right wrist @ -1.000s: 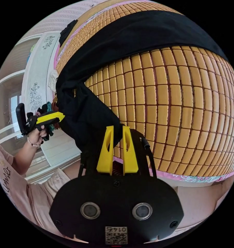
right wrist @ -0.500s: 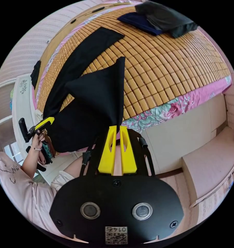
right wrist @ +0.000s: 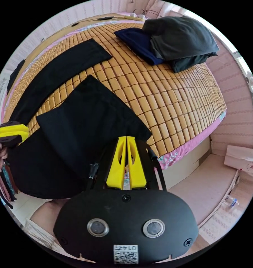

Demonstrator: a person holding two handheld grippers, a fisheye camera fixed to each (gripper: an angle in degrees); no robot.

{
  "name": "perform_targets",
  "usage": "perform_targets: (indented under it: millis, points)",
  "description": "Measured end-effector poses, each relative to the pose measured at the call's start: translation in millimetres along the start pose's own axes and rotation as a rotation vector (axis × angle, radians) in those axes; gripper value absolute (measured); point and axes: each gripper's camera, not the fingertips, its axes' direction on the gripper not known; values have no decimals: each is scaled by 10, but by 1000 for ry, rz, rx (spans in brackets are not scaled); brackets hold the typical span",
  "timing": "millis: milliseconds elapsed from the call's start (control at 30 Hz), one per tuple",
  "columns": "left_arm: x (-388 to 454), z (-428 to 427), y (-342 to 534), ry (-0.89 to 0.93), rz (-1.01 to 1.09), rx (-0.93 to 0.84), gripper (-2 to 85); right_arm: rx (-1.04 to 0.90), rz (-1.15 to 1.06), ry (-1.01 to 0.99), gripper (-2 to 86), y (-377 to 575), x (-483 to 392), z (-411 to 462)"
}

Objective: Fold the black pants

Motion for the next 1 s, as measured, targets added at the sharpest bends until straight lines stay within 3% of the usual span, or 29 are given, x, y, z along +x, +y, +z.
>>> perform_targets:
  millis: [133, 233, 400, 567, 633, 767, 1000]
  points:
    - [272, -8, -8, -21, 29, -14, 20, -13, 61, 11, -9, 97, 81, 207]
    - [330, -182, 88, -52, 12, 11, 14, -14, 85, -114, -9, 183, 119, 336]
    - [247, -656, 352, -80, -79, 81, 4, -97, 103, -72, -9, 282, -26, 543]
    - [205, -1239, 938, -80, -208, 175, -2, -50, 49, -132, -6, 333, -316, 529]
    - [198, -1408, 1224, -67, -277, 206, -3, -32, -93, -166, -4, 311, -610, 455]
    - [201, -1781, 2093, -56, -473, 275, -3, -20, -544, -1, -3, 266, -1842, 374]
    - [328, -2480, 3863, -119, -834, 408, -4, 106, -1187, -161, -1, 483, -4372, 224]
